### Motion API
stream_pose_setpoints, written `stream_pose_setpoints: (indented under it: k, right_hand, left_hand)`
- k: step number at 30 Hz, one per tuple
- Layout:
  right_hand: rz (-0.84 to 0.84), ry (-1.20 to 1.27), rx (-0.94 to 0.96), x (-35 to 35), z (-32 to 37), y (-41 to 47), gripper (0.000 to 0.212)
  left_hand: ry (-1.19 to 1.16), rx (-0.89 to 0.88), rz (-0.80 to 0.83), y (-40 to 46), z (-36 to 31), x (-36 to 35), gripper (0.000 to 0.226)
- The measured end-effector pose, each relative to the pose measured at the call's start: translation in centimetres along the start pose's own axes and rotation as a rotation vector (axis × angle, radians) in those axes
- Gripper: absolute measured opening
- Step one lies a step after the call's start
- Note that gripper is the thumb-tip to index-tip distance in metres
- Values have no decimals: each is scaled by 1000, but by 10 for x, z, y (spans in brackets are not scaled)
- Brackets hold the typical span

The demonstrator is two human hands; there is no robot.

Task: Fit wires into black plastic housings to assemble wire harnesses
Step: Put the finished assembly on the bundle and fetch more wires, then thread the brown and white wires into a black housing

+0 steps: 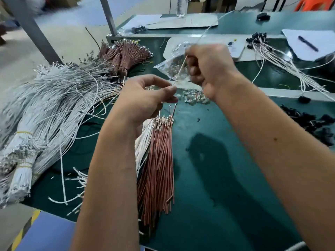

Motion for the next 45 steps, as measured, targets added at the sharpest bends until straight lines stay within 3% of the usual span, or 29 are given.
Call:
stream_pose_setpoints:
  k: [3,6,9,12,17,23,26,30,45]
  right_hand:
    - [-79,169,53,48,18,3,25]
    - [-148,221,57,102,20,-7,19]
    - [-193,-56,-26,149,-2,-36,34]
    - [-99,-388,-151,176,-33,-71,39]
    - [38,-441,-166,193,-52,-97,20]
    - [-92,-12,45,201,-52,-95,17]
    - [-92,116,128,204,-53,-92,15]
    - [-94,89,204,205,-58,-90,18]
    - [-199,-111,440,201,-52,-99,6]
  left_hand:
    - [84,-26,140,-1,-15,-31,9]
    - [-4,-19,209,5,-18,-78,15]
    - [-259,74,188,12,-10,-135,13]
    - [-338,137,113,16,6,-179,15]
    - [-378,147,122,11,26,-214,13]
    - [-267,89,204,18,45,-201,2]
    - [-290,65,327,16,58,-192,15]
    - [-319,-38,448,14,60,-187,23]
    - [-402,-128,482,18,61,-188,42]
Point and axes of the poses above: each hand's wrist, its own y-axis towards the middle knuckle, its own x-axis out of the back of the hand, z = x × y, the point moved 3 cm from there along y, towards the middle knuckle, and after that the axes turned 2 degrees about -x, right-handed, at the moved point
